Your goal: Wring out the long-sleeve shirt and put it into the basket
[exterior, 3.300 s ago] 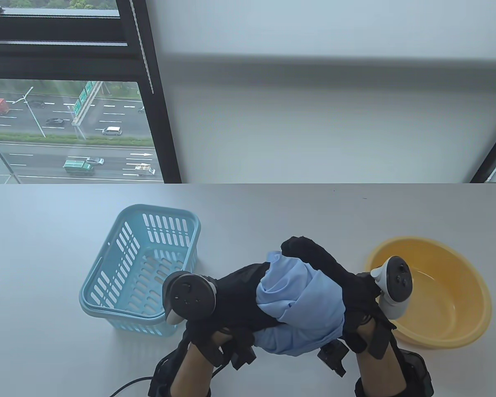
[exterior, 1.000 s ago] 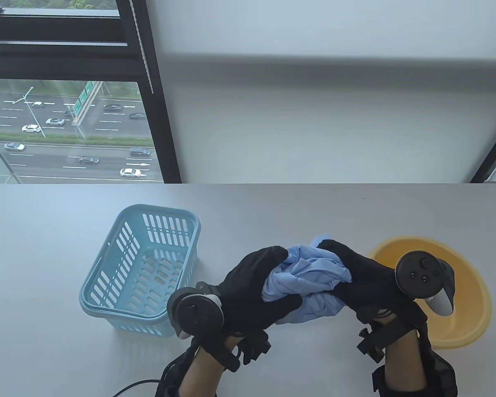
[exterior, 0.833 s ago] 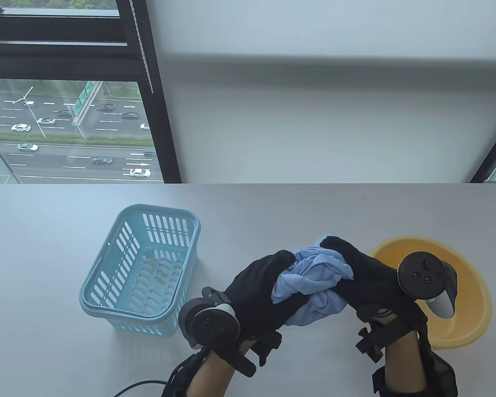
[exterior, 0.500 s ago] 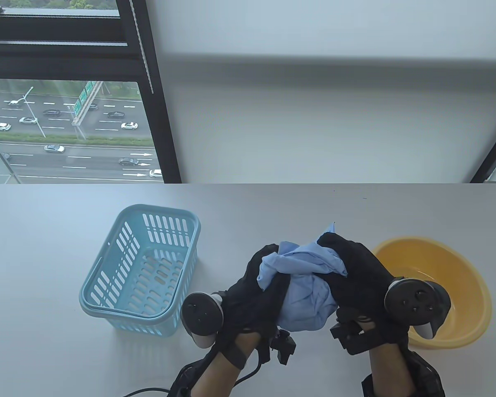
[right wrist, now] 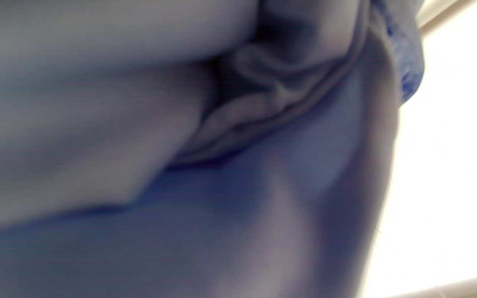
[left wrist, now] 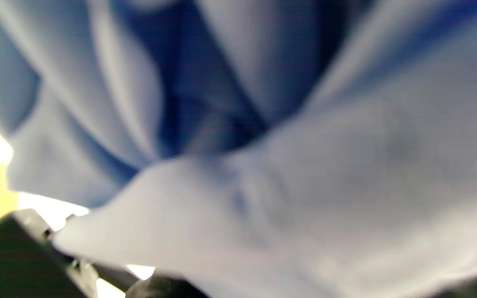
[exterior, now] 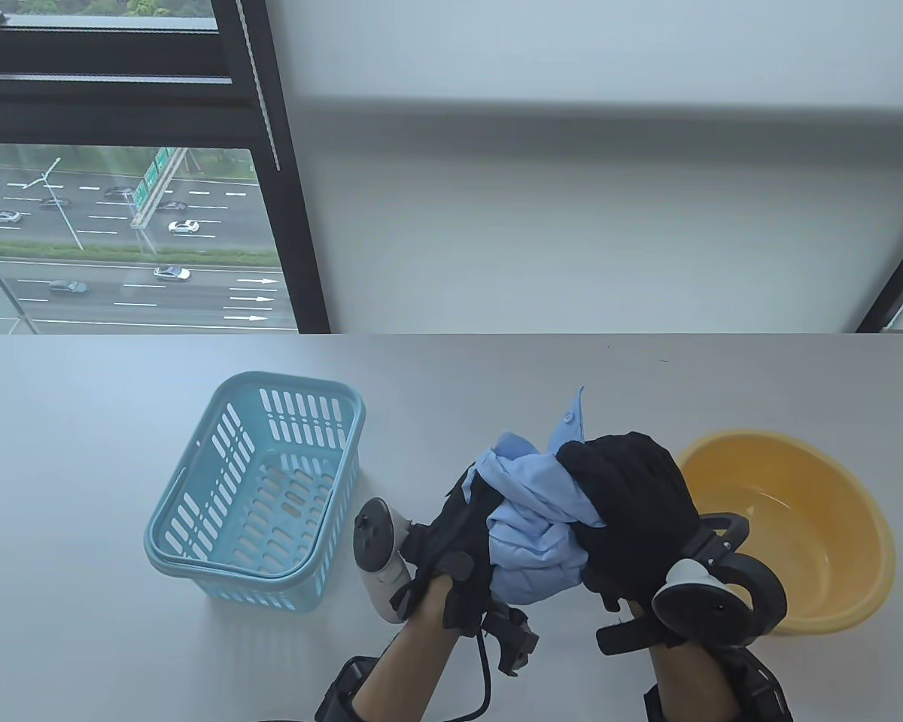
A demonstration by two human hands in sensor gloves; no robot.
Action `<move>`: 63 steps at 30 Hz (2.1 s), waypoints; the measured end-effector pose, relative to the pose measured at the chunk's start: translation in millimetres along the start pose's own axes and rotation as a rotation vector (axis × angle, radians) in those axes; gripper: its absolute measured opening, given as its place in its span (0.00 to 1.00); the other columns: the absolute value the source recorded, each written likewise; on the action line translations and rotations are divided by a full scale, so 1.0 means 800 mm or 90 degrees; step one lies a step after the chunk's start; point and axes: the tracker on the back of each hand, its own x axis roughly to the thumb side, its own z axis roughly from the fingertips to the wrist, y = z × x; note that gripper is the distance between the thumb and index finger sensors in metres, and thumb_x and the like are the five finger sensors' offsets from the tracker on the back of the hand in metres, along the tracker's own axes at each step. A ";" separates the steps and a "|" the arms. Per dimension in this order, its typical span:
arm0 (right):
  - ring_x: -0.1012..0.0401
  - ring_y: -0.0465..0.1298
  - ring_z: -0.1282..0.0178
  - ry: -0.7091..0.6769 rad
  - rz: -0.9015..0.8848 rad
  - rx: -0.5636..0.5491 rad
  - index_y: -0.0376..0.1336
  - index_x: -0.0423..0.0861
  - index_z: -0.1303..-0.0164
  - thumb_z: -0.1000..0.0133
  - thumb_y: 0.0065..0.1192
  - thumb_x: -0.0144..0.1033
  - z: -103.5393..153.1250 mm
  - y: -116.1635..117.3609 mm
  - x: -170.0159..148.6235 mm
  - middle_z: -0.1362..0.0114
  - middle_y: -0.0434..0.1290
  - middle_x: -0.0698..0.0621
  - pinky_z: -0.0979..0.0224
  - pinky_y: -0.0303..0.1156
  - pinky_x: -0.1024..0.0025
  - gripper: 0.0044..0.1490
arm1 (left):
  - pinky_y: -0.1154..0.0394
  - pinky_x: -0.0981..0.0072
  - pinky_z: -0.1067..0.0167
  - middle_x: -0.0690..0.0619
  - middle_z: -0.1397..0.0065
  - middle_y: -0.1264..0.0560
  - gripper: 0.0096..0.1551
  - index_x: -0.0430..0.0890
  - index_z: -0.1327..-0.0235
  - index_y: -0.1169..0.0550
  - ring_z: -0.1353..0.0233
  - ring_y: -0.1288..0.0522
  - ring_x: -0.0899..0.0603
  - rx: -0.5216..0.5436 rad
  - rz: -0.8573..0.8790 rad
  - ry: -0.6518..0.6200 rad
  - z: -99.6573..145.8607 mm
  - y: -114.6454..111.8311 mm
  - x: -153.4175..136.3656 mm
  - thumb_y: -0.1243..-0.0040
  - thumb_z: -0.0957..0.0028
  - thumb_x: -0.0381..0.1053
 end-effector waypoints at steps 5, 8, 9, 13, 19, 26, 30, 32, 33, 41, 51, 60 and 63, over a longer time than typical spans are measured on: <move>0.58 0.75 0.34 -0.064 0.062 -0.037 0.62 0.61 0.27 0.37 0.58 0.63 0.001 -0.004 0.016 0.35 0.75 0.59 0.20 0.66 0.50 0.30 | 0.11 0.65 0.65 0.61 0.53 0.14 0.39 0.50 0.30 0.25 0.60 0.10 0.54 -0.088 0.075 0.088 -0.007 -0.002 -0.013 0.49 0.37 0.78; 0.58 0.75 0.34 -0.075 0.077 -0.037 0.62 0.60 0.27 0.37 0.58 0.63 0.001 -0.004 0.021 0.36 0.75 0.59 0.20 0.65 0.50 0.30 | 0.11 0.65 0.66 0.61 0.54 0.14 0.39 0.49 0.30 0.25 0.61 0.09 0.55 -0.111 0.084 0.118 -0.008 0.000 -0.014 0.49 0.37 0.78; 0.58 0.75 0.34 -0.077 0.084 -0.037 0.62 0.61 0.27 0.37 0.58 0.63 0.001 -0.003 0.022 0.36 0.75 0.59 0.20 0.65 0.50 0.30 | 0.11 0.66 0.67 0.61 0.54 0.14 0.39 0.49 0.31 0.24 0.61 0.09 0.55 -0.109 0.080 0.121 -0.008 0.001 -0.014 0.49 0.37 0.78; 0.58 0.75 0.35 -0.096 0.095 -0.042 0.63 0.60 0.27 0.37 0.59 0.62 0.002 -0.002 0.026 0.36 0.76 0.59 0.20 0.65 0.50 0.30 | 0.11 0.66 0.67 0.60 0.55 0.13 0.39 0.49 0.31 0.24 0.61 0.09 0.55 -0.124 0.084 0.141 -0.009 0.002 -0.017 0.49 0.37 0.78; 0.58 0.75 0.34 -0.102 0.102 -0.046 0.63 0.60 0.28 0.37 0.60 0.62 0.002 -0.003 0.028 0.36 0.76 0.59 0.19 0.65 0.50 0.30 | 0.11 0.66 0.67 0.61 0.55 0.14 0.40 0.49 0.30 0.24 0.61 0.09 0.55 -0.132 0.077 0.145 -0.009 0.002 -0.017 0.49 0.37 0.79; 0.58 0.76 0.35 -0.073 0.092 -0.057 0.64 0.60 0.28 0.37 0.60 0.63 0.001 -0.006 0.018 0.37 0.77 0.59 0.21 0.66 0.51 0.30 | 0.12 0.64 0.63 0.60 0.52 0.15 0.42 0.47 0.28 0.27 0.59 0.10 0.54 -0.093 0.014 0.128 -0.006 0.006 -0.004 0.51 0.36 0.79; 0.57 0.77 0.37 -0.006 0.042 -0.083 0.64 0.59 0.28 0.38 0.60 0.63 0.001 -0.007 0.003 0.37 0.78 0.58 0.23 0.68 0.50 0.30 | 0.13 0.61 0.57 0.57 0.44 0.16 0.44 0.47 0.24 0.32 0.52 0.11 0.51 -0.078 -0.048 0.068 -0.002 0.011 0.019 0.51 0.35 0.80; 0.56 0.78 0.37 0.037 0.016 -0.097 0.65 0.58 0.28 0.38 0.60 0.63 0.002 -0.007 -0.006 0.37 0.78 0.57 0.24 0.68 0.49 0.31 | 0.14 0.58 0.53 0.54 0.38 0.18 0.47 0.47 0.21 0.35 0.47 0.12 0.47 -0.091 -0.062 0.022 -0.001 0.012 0.032 0.49 0.35 0.81; 0.56 0.77 0.37 0.052 0.010 -0.096 0.65 0.57 0.28 0.37 0.61 0.62 0.002 -0.008 -0.009 0.37 0.78 0.57 0.24 0.68 0.49 0.31 | 0.16 0.55 0.50 0.52 0.34 0.20 0.50 0.47 0.19 0.38 0.42 0.14 0.44 -0.105 -0.066 0.002 -0.001 0.011 0.037 0.48 0.36 0.83; 0.53 0.78 0.36 0.157 -0.097 -0.069 0.62 0.54 0.23 0.37 0.60 0.65 0.006 -0.002 -0.037 0.34 0.77 0.55 0.25 0.68 0.48 0.37 | 0.15 0.58 0.50 0.48 0.28 0.29 0.59 0.45 0.17 0.49 0.37 0.20 0.40 -0.155 -0.298 -0.146 0.014 -0.009 0.099 0.26 0.43 0.67; 0.52 0.77 0.32 0.172 -0.020 -0.027 0.56 0.54 0.17 0.36 0.57 0.68 0.005 -0.011 -0.045 0.27 0.74 0.54 0.24 0.68 0.47 0.43 | 0.13 0.60 0.57 0.46 0.35 0.22 0.46 0.48 0.21 0.36 0.46 0.17 0.37 0.096 -0.536 -0.300 0.062 0.021 0.179 0.21 0.44 0.57; 0.52 0.77 0.32 0.168 -0.030 -0.023 0.57 0.54 0.17 0.35 0.57 0.66 0.005 -0.014 -0.048 0.27 0.74 0.54 0.24 0.68 0.48 0.41 | 0.13 0.59 0.54 0.48 0.34 0.23 0.45 0.51 0.20 0.36 0.44 0.17 0.38 0.390 -0.808 -0.342 0.104 0.067 0.224 0.22 0.43 0.57; 0.52 0.77 0.32 0.163 -0.026 -0.013 0.57 0.54 0.18 0.35 0.57 0.66 0.005 -0.012 -0.047 0.27 0.74 0.54 0.24 0.68 0.48 0.41 | 0.14 0.57 0.53 0.48 0.33 0.23 0.44 0.52 0.20 0.36 0.42 0.18 0.38 0.441 -0.865 -0.281 0.102 0.088 0.221 0.22 0.43 0.58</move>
